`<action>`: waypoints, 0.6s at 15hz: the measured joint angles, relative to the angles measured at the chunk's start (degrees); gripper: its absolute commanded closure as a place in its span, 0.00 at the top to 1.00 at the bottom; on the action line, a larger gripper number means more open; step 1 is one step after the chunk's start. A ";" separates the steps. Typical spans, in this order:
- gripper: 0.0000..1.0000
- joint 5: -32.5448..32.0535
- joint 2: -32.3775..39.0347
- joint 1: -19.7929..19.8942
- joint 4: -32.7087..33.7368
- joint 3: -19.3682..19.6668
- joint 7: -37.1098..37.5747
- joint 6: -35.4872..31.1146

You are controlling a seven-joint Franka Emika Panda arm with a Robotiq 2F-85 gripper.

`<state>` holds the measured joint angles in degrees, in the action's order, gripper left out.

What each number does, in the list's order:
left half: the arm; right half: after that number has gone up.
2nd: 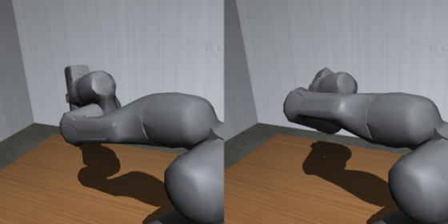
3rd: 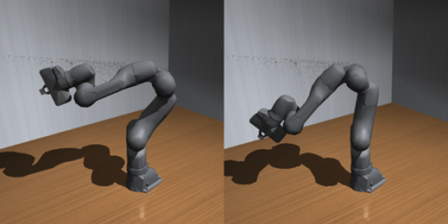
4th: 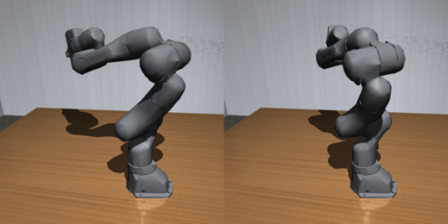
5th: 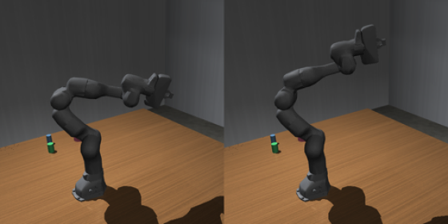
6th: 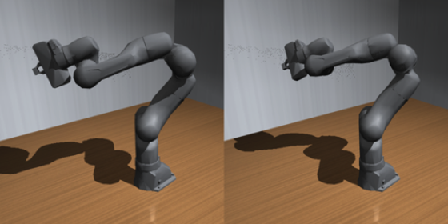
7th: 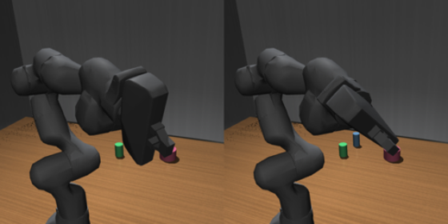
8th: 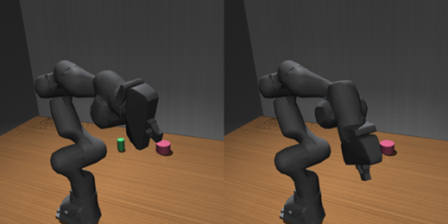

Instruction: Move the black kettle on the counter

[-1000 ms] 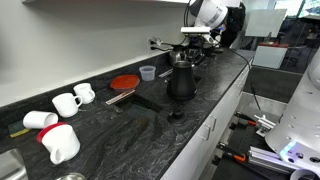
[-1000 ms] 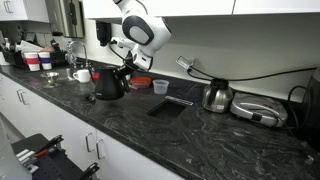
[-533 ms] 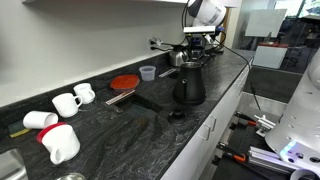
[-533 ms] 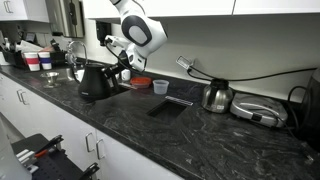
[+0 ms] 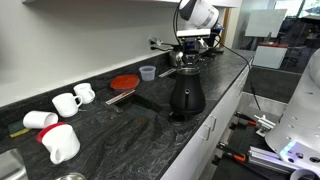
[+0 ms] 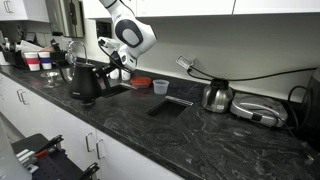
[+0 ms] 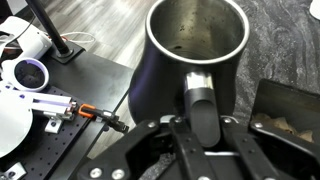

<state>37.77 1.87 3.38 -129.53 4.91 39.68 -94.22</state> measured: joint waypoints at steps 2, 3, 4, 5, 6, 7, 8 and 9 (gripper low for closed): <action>0.06 0.37 0.31 -0.86 0.00 -0.84 0.06 -0.06; 0.06 0.57 0.31 -1.27 0.00 -1.27 0.08 -0.16; 0.06 0.86 0.31 -1.66 0.05 -1.63 0.12 -0.26; 0.06 1.11 0.31 -2.02 0.13 -1.89 0.15 -0.33; 0.06 1.29 0.31 -2.33 0.23 -2.15 0.17 -0.45; 0.06 1.47 0.31 -2.58 0.35 -2.44 0.17 -0.64; 0.06 1.63 0.31 -2.89 0.49 -2.73 0.30 -1.01; 0.06 1.85 0.32 -3.21 0.62 -3.08 0.65 -1.70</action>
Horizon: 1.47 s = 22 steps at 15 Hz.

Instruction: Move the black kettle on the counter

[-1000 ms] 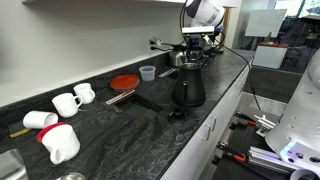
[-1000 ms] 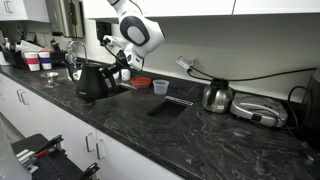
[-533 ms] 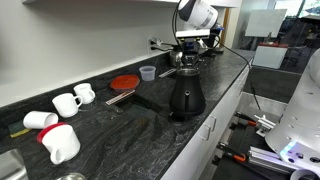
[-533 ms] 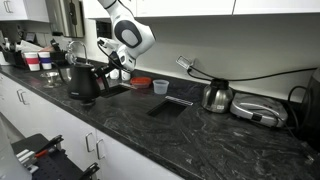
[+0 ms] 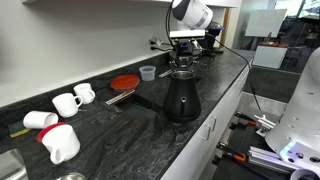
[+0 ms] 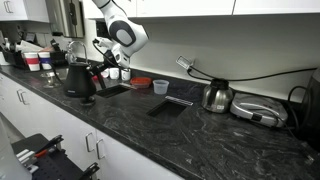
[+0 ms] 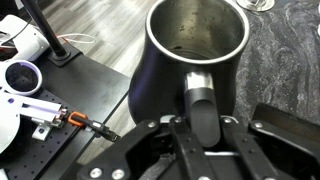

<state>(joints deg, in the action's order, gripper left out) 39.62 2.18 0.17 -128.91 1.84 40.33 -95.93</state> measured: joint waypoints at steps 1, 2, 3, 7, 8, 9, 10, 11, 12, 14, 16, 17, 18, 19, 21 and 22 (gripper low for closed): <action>0.06 0.28 0.03 -0.41 0.09 -0.36 0.59 -1.11; 0.06 0.52 0.16 -0.84 0.27 -0.81 1.37 -2.37; 0.06 0.80 0.42 -1.33 0.55 -1.29 2.18 -3.68; 0.06 1.73 2.95 -3.63 3.35 -3.43 5.61 -8.18; 0.06 1.98 3.59 -4.15 4.23 -3.86 6.53 -8.61; 0.06 2.26 4.21 -4.58 5.18 -4.21 7.30 -8.89; 0.23 2.54 4.69 -4.88 5.97 -4.45 7.91 -8.97; 0.23 2.80 4.99 -5.04 6.68 -4.54 8.35 -8.97; 0.23 2.92 5.10 -5.06 7.17 -4.54 8.61 -8.97; 0.23 2.92 5.17 -5.02 7.37 -4.46 8.68 -8.97; 0.23 2.92 5.29 -5.02 7.38 -4.46 8.68 -8.97; 0.23 2.92 5.36 -5.02 7.38 -4.46 8.68 -8.96; 0.23 2.92 5.40 -5.02 7.38 -4.46 8.68 -8.97; 0.23 2.92 5.43 -5.02 7.39 -4.46 8.68 -8.96; 0.06 2.92 5.43 -5.02 7.39 -4.46 8.68 -8.96; 0.06 2.92 5.43 -5.02 7.40 -4.46 8.68 -8.97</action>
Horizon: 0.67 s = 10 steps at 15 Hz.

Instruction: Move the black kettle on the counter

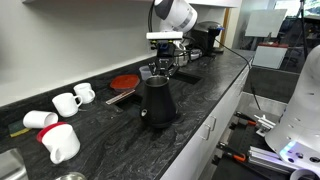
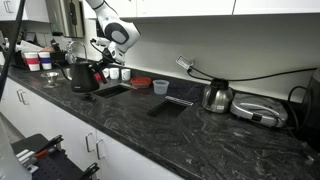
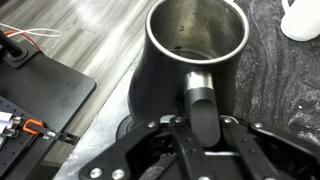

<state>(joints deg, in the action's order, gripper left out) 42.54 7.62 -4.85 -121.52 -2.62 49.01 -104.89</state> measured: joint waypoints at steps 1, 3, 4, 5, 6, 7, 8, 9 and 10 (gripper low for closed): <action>0.06 -0.26 0.08 0.00 -0.07 0.00 0.00 -0.05; 0.06 -0.22 0.47 -0.26 -0.20 -0.27 -0.06 -0.22; 0.06 0.05 0.48 -0.62 -0.17 -0.62 -0.06 -0.28; 0.06 0.46 0.50 -1.11 -0.10 -1.15 -0.06 -0.51; 0.06 1.07 0.56 -1.71 0.06 -1.77 -0.06 -0.77; 0.06 1.78 0.66 -2.43 0.36 -2.44 -0.06 -0.99; 0.06 2.31 0.81 -3.07 0.82 -3.09 -0.05 -1.09; 0.06 2.73 1.03 -3.73 1.41 -3.64 -0.05 -1.15; 0.06 2.96 1.35 -4.27 2.08 -4.08 -0.04 -1.18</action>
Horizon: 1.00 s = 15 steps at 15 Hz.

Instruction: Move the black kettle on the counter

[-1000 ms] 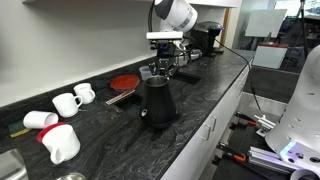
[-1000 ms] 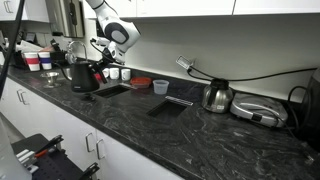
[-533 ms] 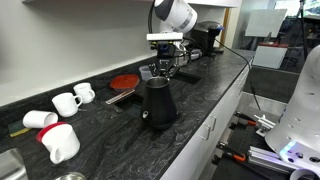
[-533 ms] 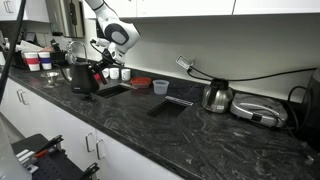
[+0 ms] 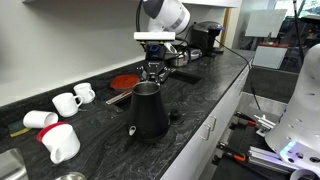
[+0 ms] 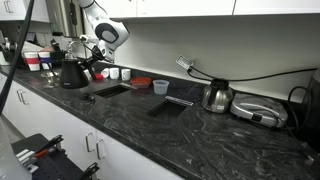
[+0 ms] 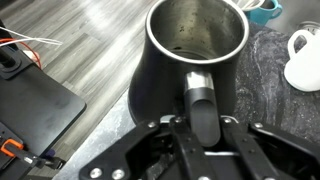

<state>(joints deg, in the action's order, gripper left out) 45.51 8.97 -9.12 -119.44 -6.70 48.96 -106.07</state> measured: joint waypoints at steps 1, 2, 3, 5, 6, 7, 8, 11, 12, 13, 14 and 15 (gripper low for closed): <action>0.06 0.15 0.47 -0.40 0.75 -0.34 0.00 -0.02; 0.06 0.28 1.07 -0.67 1.42 -0.52 -0.01 -0.10; 0.06 0.54 1.81 -0.88 2.07 -0.58 -0.04 -0.34; 0.06 2.02 3.89 -0.98 3.10 -0.58 -0.47 -1.05; 0.06 2.98 5.18 -1.02 3.62 -0.59 -0.88 -1.57; 0.06 3.93 6.56 -1.08 4.17 -0.61 -1.45 -2.18; 0.06 4.67 7.99 -1.19 4.86 -0.64 -2.01 -2.69; 0.06 5.83 11.56 -1.70 6.94 -0.68 -2.83 -3.79; 0.06 5.88 12.31 -1.89 7.58 -0.68 -2.90 -4.03; 0.06 5.88 12.90 -2.00 8.13 -0.68 -2.91 -4.14; 0.06 5.88 13.25 -2.08 8.52 -0.68 -2.92 -4.19; 0.27 5.88 13.45 -2.12 8.79 -0.68 -2.92 -4.20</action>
<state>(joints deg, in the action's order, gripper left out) 51.39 22.41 -11.23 -110.64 -7.38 46.05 -110.27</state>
